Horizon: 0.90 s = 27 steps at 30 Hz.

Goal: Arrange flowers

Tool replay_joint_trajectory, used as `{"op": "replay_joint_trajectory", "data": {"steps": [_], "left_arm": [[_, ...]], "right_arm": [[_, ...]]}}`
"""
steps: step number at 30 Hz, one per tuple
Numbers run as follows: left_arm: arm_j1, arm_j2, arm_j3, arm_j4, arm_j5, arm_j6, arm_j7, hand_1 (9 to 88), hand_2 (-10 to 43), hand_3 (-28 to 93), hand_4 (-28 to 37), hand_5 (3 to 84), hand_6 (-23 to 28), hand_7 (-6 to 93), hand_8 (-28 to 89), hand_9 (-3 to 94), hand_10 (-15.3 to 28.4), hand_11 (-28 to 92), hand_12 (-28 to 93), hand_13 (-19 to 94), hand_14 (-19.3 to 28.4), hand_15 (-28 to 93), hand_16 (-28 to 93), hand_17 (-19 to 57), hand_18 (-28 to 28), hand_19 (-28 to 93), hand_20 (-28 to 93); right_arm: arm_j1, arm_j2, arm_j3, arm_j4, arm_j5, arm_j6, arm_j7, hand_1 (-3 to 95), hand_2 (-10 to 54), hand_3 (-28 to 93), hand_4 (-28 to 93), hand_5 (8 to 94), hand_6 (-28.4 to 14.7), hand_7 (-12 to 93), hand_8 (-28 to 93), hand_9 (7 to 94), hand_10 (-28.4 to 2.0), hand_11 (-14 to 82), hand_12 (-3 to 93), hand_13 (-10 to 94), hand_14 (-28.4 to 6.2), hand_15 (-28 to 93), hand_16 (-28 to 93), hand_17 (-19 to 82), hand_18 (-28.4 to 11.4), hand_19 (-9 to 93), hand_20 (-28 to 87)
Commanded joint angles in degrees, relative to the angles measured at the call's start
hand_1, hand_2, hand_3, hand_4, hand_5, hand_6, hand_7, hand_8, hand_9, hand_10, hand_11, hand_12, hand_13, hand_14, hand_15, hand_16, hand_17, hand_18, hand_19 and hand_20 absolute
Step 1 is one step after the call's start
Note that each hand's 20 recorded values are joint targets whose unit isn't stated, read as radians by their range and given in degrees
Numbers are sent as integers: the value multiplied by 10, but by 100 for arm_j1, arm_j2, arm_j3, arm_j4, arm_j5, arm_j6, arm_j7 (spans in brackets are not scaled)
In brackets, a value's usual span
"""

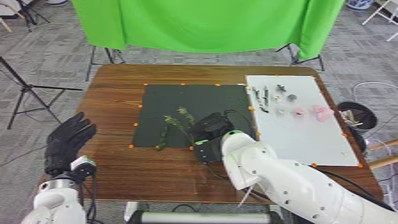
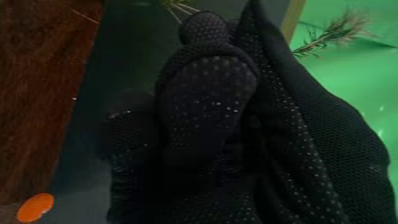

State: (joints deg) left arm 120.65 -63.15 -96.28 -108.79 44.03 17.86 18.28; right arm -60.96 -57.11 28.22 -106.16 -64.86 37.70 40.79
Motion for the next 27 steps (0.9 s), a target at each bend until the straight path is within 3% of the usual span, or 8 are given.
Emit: {"op": "replay_joint_trajectory", "data": {"steps": [1,12,22,25,27], "left_arm": [[6,0,13,7,-1,-34,-28,386,82,702,-179,493,35,160,-83,469,132,228,116,446,159,255,-14,237,147,179,323],[34,-21,15,-19,-6,-11,8,384,81,701,-178,492,34,161,-83,470,133,229,116,446,160,255,-14,237,147,180,322],[5,-34,-33,28,-7,-76,-26,385,81,701,-178,492,34,161,-83,470,132,229,116,446,160,255,-15,236,147,181,320],[28,-38,-46,15,-15,-78,-21,385,81,701,-179,492,34,161,-83,470,132,230,116,449,160,257,-15,236,147,181,320],[21,-46,-66,29,-14,-87,-41,386,81,700,-179,492,34,161,-83,471,132,230,116,449,161,258,-15,236,147,181,320]], "right_arm": [[5,17,-73,-49,85,10,-8,536,-95,575,-134,825,-43,132,79,925,-124,192,162,937,-37,494,185,759,-62,773,343],[60,6,-60,-1,102,-14,-53,508,-95,592,-131,796,-56,128,73,909,-142,194,163,937,-39,482,190,757,-62,765,355],[112,268,403,-218,-640,76,-597,492,-95,610,-135,782,-54,134,71,905,-143,199,168,937,-40,473,195,752,-66,763,365],[155,546,604,-243,-1698,-337,-638,477,-95,617,-143,763,-38,153,70,877,-129,217,181,937,-41,446,227,729,-72,776,370],[125,751,898,-260,-2313,-1130,-445,457,-95,638,-150,740,-25,164,52,842,-128,205,182,936,-42,412,272,700,-80,808,359]]}}
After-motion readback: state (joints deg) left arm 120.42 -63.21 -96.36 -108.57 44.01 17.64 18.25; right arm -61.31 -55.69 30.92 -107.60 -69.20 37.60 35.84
